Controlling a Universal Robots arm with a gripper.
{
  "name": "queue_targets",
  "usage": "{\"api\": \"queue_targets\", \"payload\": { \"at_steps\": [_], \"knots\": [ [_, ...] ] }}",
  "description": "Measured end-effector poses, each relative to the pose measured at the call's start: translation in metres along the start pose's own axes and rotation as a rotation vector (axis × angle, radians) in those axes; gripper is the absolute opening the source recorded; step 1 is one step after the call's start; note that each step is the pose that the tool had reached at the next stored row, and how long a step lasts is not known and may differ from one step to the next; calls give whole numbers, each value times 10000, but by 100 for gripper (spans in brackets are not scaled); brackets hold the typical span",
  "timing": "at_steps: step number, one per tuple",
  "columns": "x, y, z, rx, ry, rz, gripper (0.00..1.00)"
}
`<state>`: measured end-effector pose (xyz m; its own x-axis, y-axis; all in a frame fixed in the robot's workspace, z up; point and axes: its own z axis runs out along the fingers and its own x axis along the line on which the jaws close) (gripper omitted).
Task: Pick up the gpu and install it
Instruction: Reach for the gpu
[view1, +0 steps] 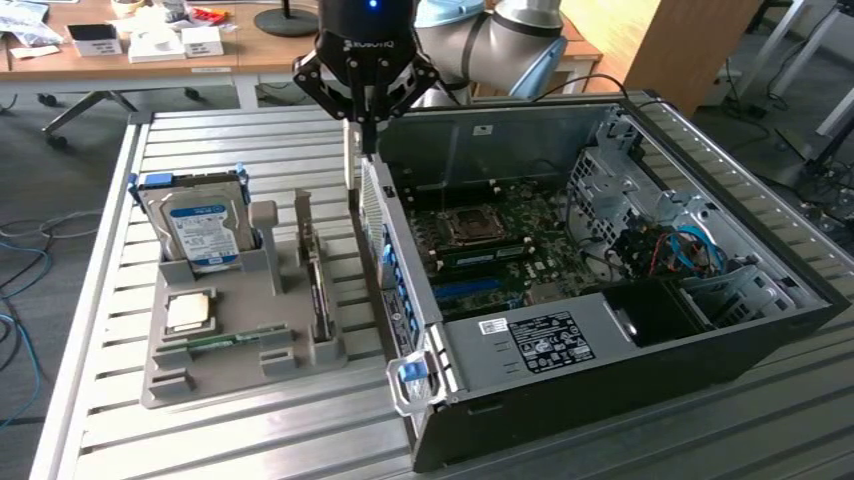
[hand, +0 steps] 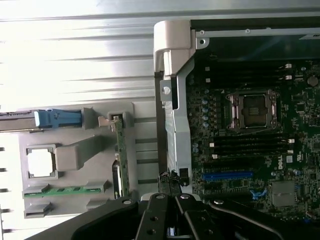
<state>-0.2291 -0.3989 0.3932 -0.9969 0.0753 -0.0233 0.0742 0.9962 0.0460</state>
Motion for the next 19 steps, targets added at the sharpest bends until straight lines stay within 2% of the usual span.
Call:
{"api": "queue_targets", "payload": {
  "at_steps": [19],
  "knots": [
    [213, -16, -6, 1, 1, 0, 11]
  ]
}}
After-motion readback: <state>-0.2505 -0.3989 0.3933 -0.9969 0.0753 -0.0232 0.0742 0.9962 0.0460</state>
